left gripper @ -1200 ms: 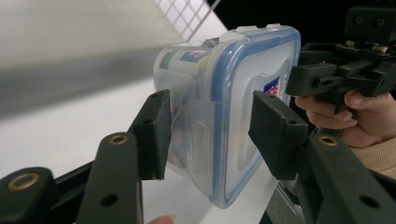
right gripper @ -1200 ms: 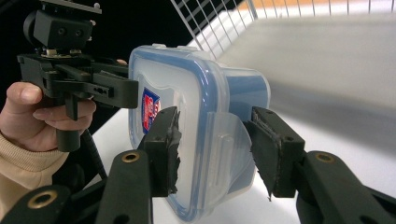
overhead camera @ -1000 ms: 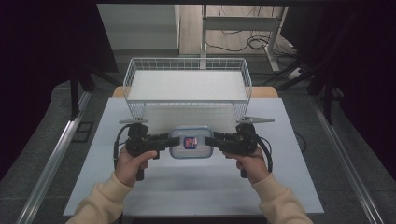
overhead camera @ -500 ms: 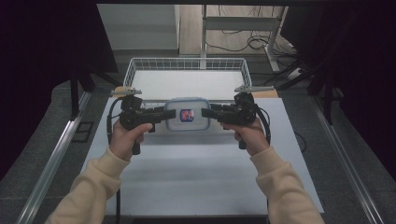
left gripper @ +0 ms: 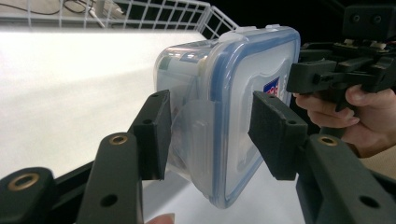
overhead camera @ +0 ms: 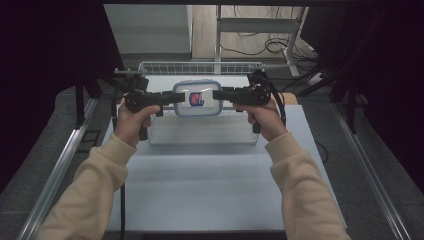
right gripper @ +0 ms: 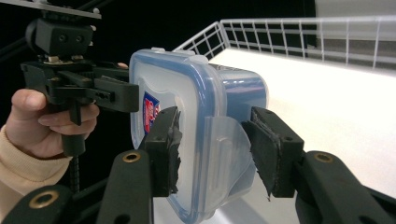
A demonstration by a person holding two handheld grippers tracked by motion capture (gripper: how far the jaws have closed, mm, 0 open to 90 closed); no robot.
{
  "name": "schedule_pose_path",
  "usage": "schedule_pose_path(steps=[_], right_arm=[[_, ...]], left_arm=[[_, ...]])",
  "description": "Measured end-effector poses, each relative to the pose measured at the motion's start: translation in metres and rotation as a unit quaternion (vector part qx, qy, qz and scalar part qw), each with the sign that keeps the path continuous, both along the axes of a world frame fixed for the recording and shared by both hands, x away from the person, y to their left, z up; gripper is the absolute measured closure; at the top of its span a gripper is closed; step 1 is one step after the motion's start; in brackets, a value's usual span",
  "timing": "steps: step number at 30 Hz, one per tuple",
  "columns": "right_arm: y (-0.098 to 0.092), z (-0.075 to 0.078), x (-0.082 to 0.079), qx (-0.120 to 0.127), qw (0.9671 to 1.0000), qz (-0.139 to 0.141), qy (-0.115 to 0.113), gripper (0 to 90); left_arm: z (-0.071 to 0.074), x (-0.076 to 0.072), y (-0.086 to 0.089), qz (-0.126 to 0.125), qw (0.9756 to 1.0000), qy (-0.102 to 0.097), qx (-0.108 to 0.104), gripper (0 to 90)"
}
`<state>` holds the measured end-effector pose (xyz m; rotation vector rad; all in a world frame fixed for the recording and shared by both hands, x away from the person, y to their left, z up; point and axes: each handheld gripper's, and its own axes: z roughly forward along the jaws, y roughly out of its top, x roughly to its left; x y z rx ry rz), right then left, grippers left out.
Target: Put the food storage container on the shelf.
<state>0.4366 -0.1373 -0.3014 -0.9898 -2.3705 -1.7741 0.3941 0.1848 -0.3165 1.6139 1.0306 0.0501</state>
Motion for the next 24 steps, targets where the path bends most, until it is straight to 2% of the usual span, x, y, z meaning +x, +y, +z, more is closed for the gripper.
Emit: schedule_pose_path(steps=[3,5,10,16,21,24], right_arm=[[0.005,0.007,0.023,-0.001,1.0,-0.004,0.008,54.2],[0.007,0.008,0.03,0.0,0.9999,-0.006,0.012,54.2],[0.011,0.0,0.061,-0.001,0.9993,-0.014,0.036,54.0],[0.009,-0.011,0.074,-0.005,0.9983,-0.022,0.055,54.0],[0.006,-0.016,0.081,-0.002,0.9965,-0.033,0.077,54.4],[0.006,-0.016,0.086,-0.001,0.995,-0.046,0.089,55.1]], left_arm=[[0.004,0.02,0.004,-0.003,0.9999,0.01,-0.005,49.5],[0.005,0.035,0.007,-0.004,0.9997,0.022,-0.008,49.5],[-0.001,0.061,0.01,-0.004,0.9988,0.047,-0.015,49.6],[-0.014,0.079,0.007,-0.009,0.9971,0.074,-0.015,49.5],[-0.019,0.087,0.006,-0.006,0.9959,0.083,-0.036,50.6],[-0.023,0.093,0.007,-0.001,0.9938,0.099,-0.052,50.7]])
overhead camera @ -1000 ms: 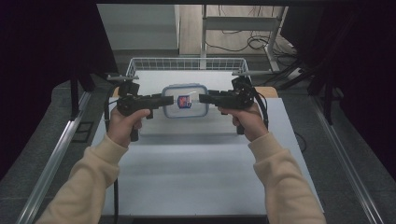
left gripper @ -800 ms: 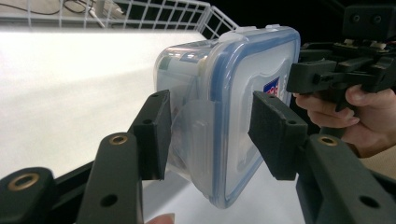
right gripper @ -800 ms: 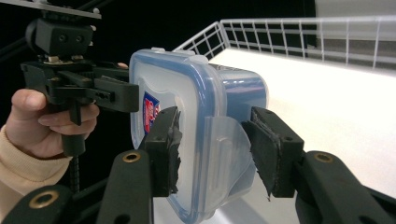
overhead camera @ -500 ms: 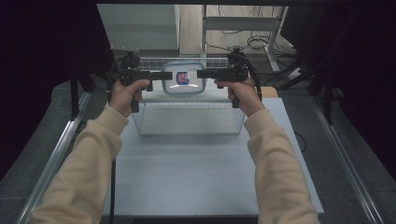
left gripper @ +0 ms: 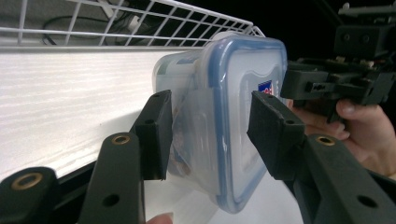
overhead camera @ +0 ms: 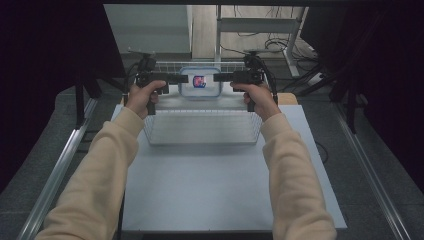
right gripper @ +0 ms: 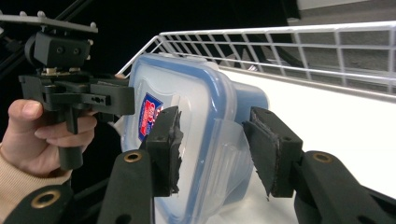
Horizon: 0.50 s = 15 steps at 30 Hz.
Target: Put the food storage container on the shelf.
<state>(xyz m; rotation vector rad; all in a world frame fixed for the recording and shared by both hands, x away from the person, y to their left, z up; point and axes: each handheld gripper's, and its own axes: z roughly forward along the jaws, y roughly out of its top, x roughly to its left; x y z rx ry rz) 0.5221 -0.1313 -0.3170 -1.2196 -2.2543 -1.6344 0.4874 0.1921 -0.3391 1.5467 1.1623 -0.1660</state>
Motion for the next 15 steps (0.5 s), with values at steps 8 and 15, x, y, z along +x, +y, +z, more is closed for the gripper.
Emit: schedule_pose_path(steps=[8,15], right_arm=[[0.003,0.0,0.014,-0.002,0.9979,-0.033,0.057,55.4],[0.004,-0.01,0.024,0.015,0.9928,-0.055,0.106,53.1]], left_arm=[[-0.007,0.014,0.001,0.016,0.9989,0.037,-0.025,49.8],[-0.014,0.021,0.001,0.029,0.9962,0.069,-0.045,48.1]])
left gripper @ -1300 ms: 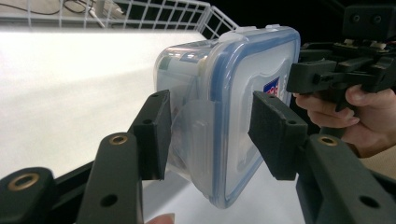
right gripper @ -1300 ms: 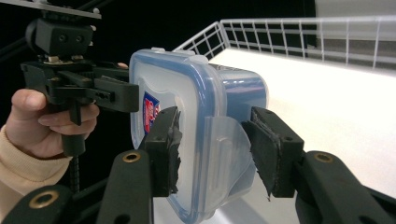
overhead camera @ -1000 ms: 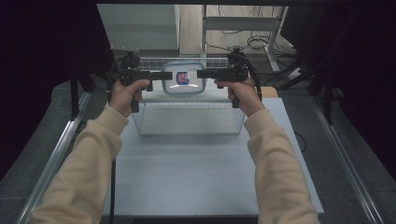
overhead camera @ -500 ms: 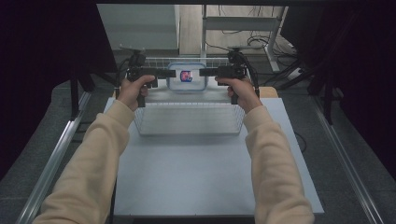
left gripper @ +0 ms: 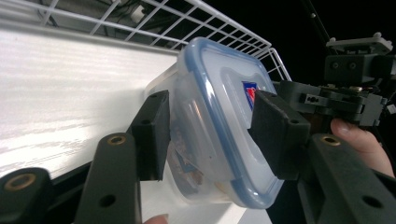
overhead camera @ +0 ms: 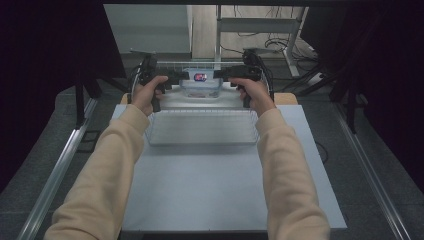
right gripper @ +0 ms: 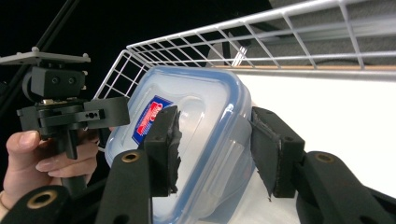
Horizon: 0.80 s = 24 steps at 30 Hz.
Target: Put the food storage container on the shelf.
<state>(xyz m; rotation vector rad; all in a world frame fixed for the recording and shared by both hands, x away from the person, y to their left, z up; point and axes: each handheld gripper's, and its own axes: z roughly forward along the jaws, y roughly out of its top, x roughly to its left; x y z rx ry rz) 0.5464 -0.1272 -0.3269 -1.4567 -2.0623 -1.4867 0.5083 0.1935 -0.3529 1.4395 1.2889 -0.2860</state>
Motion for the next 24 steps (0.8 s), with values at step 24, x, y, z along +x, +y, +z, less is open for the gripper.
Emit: schedule_pose_path(steps=[24], right_arm=[[-0.022,0.011,-0.103,-0.062,0.9838,0.026,-0.166,28.1]], left_arm=[[0.016,-0.128,-0.002,0.026,0.9655,-0.2,0.165,23.4]])
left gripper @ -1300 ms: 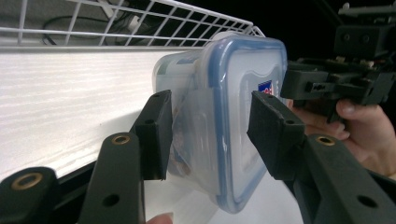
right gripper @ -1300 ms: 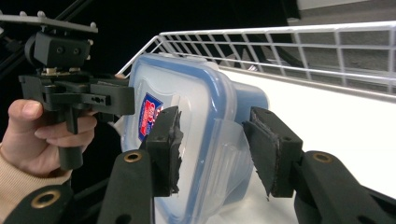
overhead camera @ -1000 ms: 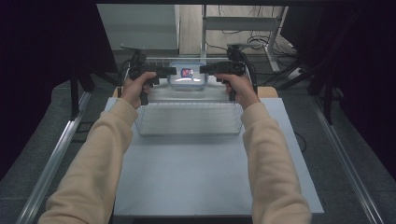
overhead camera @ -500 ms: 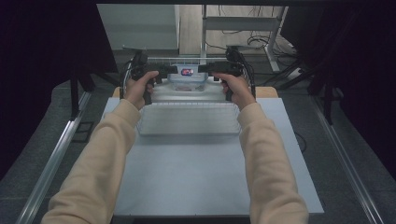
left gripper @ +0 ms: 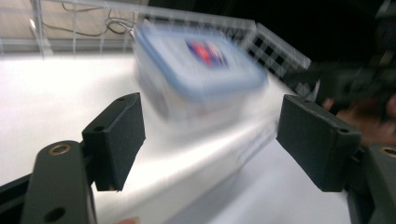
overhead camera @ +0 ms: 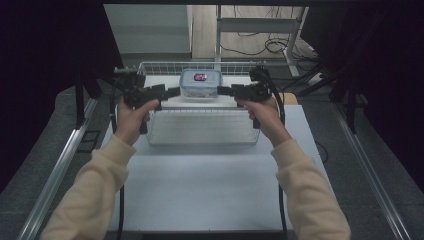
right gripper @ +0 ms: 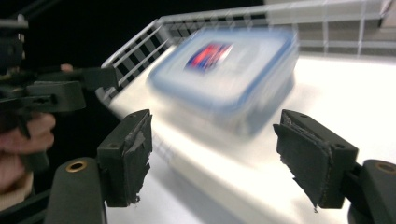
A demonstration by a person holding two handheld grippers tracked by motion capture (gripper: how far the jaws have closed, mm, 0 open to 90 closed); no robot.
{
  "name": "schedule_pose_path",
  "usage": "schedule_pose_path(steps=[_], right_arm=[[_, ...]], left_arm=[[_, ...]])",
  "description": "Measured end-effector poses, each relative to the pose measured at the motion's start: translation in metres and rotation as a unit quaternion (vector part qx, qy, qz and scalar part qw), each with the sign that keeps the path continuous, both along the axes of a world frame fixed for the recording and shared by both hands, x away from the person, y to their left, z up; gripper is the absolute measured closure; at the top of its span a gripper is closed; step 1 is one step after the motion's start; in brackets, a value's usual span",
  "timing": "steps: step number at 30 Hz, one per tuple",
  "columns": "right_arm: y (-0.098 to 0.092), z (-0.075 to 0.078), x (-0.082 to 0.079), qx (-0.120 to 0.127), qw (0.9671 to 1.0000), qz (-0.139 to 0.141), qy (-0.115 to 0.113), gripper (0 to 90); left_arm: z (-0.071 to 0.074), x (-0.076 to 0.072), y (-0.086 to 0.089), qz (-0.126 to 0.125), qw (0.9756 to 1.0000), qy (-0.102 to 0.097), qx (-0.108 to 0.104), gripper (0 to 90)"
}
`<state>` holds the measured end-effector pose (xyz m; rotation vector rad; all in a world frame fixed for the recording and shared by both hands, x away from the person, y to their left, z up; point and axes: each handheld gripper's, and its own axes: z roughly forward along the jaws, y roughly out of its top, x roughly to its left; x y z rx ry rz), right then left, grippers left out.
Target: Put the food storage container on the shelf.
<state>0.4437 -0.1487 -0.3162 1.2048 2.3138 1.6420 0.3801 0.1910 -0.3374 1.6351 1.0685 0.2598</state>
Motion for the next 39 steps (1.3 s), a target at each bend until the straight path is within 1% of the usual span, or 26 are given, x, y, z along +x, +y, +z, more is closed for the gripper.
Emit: schedule_pose_path(steps=[1,3,5,8,10,11,12,13,15,16,17,18,19,20,21,22,23,24,25,26,27,28,32,34,37,39], right_arm=[[-0.004,-0.003,-0.007,-0.001,0.9999,0.005,-0.009,28.9],[-0.015,-0.01,-0.027,-0.001,0.9996,0.008,-0.029,29.6],[-0.026,-0.019,-0.047,-0.003,0.9988,0.01,-0.048,29.8],[-0.042,-0.034,-0.075,-0.005,0.9976,0.014,-0.068,30.0],[-0.053,-0.045,-0.093,-0.008,0.997,0.018,-0.075,30.0],[-0.062,-0.055,-0.107,-0.013,0.9966,0.018,-0.079,30.0],[-0.062,-0.055,-0.107,-0.013,0.9966,0.018,-0.079,30.0],[-0.066,-0.059,-0.112,-0.013,0.9966,0.018,-0.079,30.0],[-0.074,-0.07,-0.123,-0.018,0.9966,0.018,-0.079,30.0],[-0.079,-0.078,-0.13,-0.024,0.9966,0.02,-0.077,30.0],[-0.085,-0.09,-0.139,-0.033,0.9964,0.016,-0.076,30.0],[-0.085,-0.09,-0.139,-0.033,0.9964,0.016,-0.076,30.0],[-0.091,-0.107,-0.149,-0.045,0.9964,0.008,-0.072,30.0],[-0.091,-0.107,-0.149,-0.045,0.9964,0.008,-0.072,30.0],[-0.096,-0.126,-0.157,-0.059,0.9968,0.008,-0.052,29.8],[-0.096,-0.126,-0.157,-0.059,0.9968,0.008,-0.052,29.8],[-0.099,-0.134,-0.161,-0.067,0.9965,0.006,-0.049,29.8],[-0.103,-0.148,-0.165,-0.077,0.9964,0.007,-0.035,29.6],[-0.103,-0.148,-0.165,-0.077,0.9964,0.007,-0.035,29.6],[-0.105,-0.153,-0.166,-0.075,0.9968,0.008,-0.026,29.4],[-0.106,-0.155,-0.165,-0.077,0.9967,0.007,-0.024,29.3],[-0.106,-0.156,-0.165,-0.079,0.9965,0.003,-0.026,29.2],[-0.105,-0.154,-0.164,-0.074,0.9966,-0.006,-0.034,28.9],[-0.104,-0.156,-0.164,-0.082,0.996,-0.004,-0.035,28.2],[-0.103,-0.16,-0.163,-0.098,0.9945,0.0,-0.036,24.8],[-0.102,-0.162,-0.162,-0.103,0.994,-0.003,-0.037,21.2]], left_arm=[[-0.004,-0.01,0.0,-0.008,0.9999,-0.004,0.011,24.1],[-0.015,-0.029,0.003,-0.016,0.9997,-0.008,0.015,24.3],[-0.029,-0.045,0.004,-0.02,0.9997,-0.003,0.015,24.3],[-0.053,-0.066,0.003,-0.026,0.9993,0.007,0.025,24.3],[-0.07,-0.08,-0.001,-0.029,0.9985,0.011,0.045,24.4],[-0.077,-0.086,-0.002,-0.028,0.9981,0.009,0.054,24.6],[-0.082,-0.09,-0.003,-0.028,0.9977,0.01,0.062,24.6],[-0.089,-0.094,-0.004,-0.027,0.9973,0.011,0.067,24.6],[-0.103,-0.103,-0.005,-0.028,0.997,0.018,0.07,24.6],[-0.108,-0.105,-0.006,-0.028,0.9968,0.022,0.071,24.6],[-0.114,-0.107,-0.006,-0.029,0.9963,0.029,0.075,24.6],[-0.119,-0.109,-0.007,-0.032,0.9955,0.034,0.082,24.6],[-0.124,-0.112,-0.006,-0.03,0.995,0.038,0.087,24.6],[-0.128,-0.114,-0.006,-0.026,0.9947,0.042,0.09,24.6],[-0.133,-0.116,-0.005,-0.024,0.9942,0.046,0.094,24.7],[-0.137,-0.119,-0.005,-0.022,0.9938,0.051,0.097,24.7],[-0.14,-0.121,-0.005,-0.02,0.9932,0.053,0.102,24.7],[-0.143,-0.124,-0.005,-0.019,0.9927,0.052,0.108,24.7],[-0.145,-0.126,-0.005,-0.018,0.9921,0.051,0.113,24.7],[-0.146,-0.127,-0.004,-0.016,0.9917,0.05,0.117,24.7],[-0.146,-0.128,-0.004,-0.014,0.9916,0.049,0.119,24.7],[-0.146,-0.128,-0.003,-0.011,0.9918,0.048,0.118,24.7],[-0.144,-0.128,-0.002,-0.006,0.9919,0.038,0.121,24.7],[-0.144,-0.129,-0.003,-0.007,0.9915,0.035,0.125,24.7],[-0.145,-0.128,-0.002,-0.016,0.9923,0.042,0.116,24.6],[-0.145,-0.128,-0.002,-0.014,0.9919,0.042,0.119,24.4]])
